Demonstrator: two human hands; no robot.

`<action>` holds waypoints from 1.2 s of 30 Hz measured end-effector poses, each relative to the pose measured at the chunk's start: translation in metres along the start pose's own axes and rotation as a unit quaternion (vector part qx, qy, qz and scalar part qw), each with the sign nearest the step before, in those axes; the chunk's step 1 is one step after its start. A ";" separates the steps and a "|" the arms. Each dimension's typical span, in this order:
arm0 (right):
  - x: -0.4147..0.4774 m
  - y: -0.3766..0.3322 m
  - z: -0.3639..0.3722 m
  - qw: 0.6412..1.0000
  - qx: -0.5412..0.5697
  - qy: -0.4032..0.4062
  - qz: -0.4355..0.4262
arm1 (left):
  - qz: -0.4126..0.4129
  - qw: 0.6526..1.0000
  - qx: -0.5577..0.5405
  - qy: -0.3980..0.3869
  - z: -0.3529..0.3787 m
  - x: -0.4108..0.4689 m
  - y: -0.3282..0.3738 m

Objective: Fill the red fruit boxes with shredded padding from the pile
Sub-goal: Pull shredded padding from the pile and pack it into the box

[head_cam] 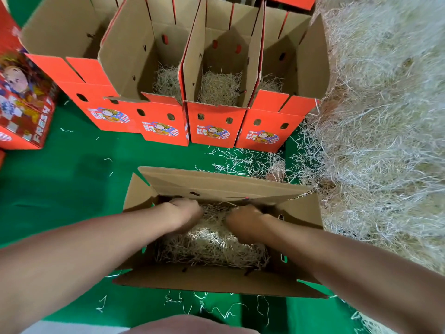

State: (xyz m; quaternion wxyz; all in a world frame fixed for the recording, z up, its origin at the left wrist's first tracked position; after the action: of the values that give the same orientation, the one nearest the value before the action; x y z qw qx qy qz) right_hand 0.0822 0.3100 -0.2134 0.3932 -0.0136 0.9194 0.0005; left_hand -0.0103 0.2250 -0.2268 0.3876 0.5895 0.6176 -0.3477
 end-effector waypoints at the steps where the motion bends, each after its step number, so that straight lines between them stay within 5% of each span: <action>1: 0.002 -0.006 -0.001 1.000 -0.002 0.028 -0.003 | 0.016 0.999 0.004 0.045 -0.008 -0.003 0.007; 3: 0.005 -0.016 0.007 1.000 0.003 0.008 -0.017 | 0.046 0.988 0.066 0.130 -0.012 -0.002 0.016; 5: 0.006 -0.020 0.030 0.993 -0.009 -0.107 -0.040 | 0.080 0.993 0.085 0.023 0.008 0.005 0.021; 7: 0.002 -0.020 0.048 0.975 -0.042 -0.207 -0.071 | 0.059 0.988 -0.010 -0.140 0.030 0.007 0.021; 10: -0.004 -0.010 0.055 0.971 -0.040 -0.220 -0.082 | 0.013 0.964 -0.088 -0.250 0.040 0.003 0.018; 12: -0.003 -0.008 0.048 0.985 -0.003 -0.151 -0.078 | 0.022 0.978 -0.074 -0.195 0.037 0.007 0.022; 15: 0.000 -0.008 0.022 0.998 0.033 0.036 -0.044 | 0.038 0.998 -0.010 0.046 0.012 0.007 0.025; 17: 0.003 -0.007 0.017 0.996 0.025 0.080 -0.024 | 0.022 0.991 -0.010 0.129 0.007 0.009 0.021; 20: 0.004 0.004 0.034 0.999 -0.008 -0.037 0.023 | -0.027 0.999 -0.001 0.033 0.018 0.009 0.009; 22: 0.000 0.012 0.041 0.992 -0.009 -0.118 0.041 | -0.067 0.992 -0.092 -0.059 0.026 0.004 -0.002; 25: -0.006 0.011 0.026 0.991 0.017 -0.125 0.042 | -0.049 0.976 -0.208 -0.031 0.019 -0.001 -0.001; 30: -0.047 0.003 -0.039 0.988 0.081 0.117 0.053 | -0.002 0.988 -0.096 0.120 -0.020 -0.024 0.010; 32: -0.085 0.006 -0.063 0.936 0.149 0.317 0.045 | 0.013 0.986 -0.091 0.139 -0.031 -0.037 0.012; 34: -0.126 0.014 -0.077 0.843 0.157 0.512 0.044 | 0.023 0.977 -0.126 0.172 -0.038 -0.057 0.010; 36: -0.146 0.027 -0.079 0.808 0.104 0.572 0.098 | 0.019 0.966 -0.156 0.208 -0.040 -0.077 0.004</action>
State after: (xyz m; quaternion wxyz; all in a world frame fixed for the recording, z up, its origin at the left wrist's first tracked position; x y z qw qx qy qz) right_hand 0.1247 0.3399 -0.0535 -0.2067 0.1198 0.9689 -0.0641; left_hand -0.0083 0.2260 -0.1400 0.3443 0.5925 0.7199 -0.1097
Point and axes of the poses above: each hand's wrist, its own x-axis towards the middle knuckle, its own z-axis out of the palm, y = z × x, the point moved 4 cm from there along x, towards the middle knuckle, and after that the axes turned 2 degrees about z, right-handed, at the moved point
